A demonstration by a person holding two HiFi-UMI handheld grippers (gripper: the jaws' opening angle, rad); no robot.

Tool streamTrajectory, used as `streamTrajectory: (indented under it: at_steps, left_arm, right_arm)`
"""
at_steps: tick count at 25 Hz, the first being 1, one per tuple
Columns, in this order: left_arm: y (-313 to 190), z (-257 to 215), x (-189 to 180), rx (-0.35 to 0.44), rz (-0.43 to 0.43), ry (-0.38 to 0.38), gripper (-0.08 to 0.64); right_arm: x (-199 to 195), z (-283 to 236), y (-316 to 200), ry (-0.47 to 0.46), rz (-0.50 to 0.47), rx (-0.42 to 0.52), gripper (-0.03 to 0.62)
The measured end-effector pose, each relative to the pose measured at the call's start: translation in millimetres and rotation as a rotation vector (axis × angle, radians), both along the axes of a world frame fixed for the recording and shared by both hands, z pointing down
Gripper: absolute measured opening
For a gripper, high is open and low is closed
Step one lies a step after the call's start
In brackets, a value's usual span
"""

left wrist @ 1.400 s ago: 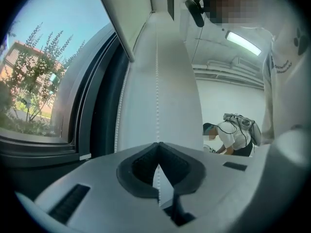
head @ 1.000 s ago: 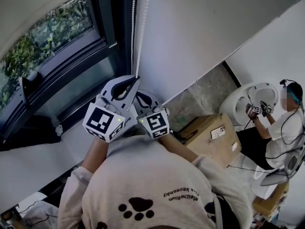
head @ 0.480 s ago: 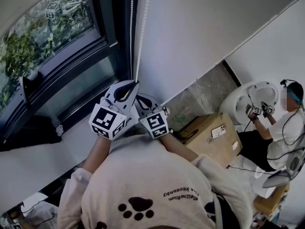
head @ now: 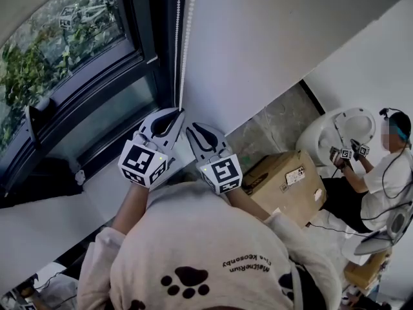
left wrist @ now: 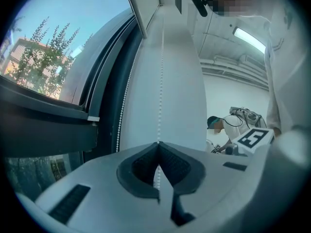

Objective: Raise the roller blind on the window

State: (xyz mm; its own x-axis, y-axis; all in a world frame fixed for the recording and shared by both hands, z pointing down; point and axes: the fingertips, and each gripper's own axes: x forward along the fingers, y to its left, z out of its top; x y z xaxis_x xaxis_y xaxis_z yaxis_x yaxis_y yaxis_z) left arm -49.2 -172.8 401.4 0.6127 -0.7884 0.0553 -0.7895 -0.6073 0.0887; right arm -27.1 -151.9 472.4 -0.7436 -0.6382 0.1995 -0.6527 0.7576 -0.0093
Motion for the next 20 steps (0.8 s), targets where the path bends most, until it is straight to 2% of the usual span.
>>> streamTrajectory:
  at_steps: [5,11,16,20]
  left_arm:
    - [1.4,-0.1,2.6,0.001,0.008,0.004,0.007]
    - [4.0,0.1,6.9,-0.002,0.018,0.009,0.008]
    - [5.5,0.5,8.2,-0.008,0.022,0.012,0.006]
    - [7.5,0.4,10.4,-0.006,0.025,0.015,0.008]
  right_arm:
    - [2.5,-78.9,0.9,-0.126,0.019,0.099,0.063]
    - [-10.5,-152.6,-7.4,-0.178,0.007,0.176,0.063]
    - [-22.9,-174.6,-17.9,-0.172,-0.008,0.19,0.061]
    - [-29.5,-181.8,-17.1,-0.165,-0.025,0.209,0.017]
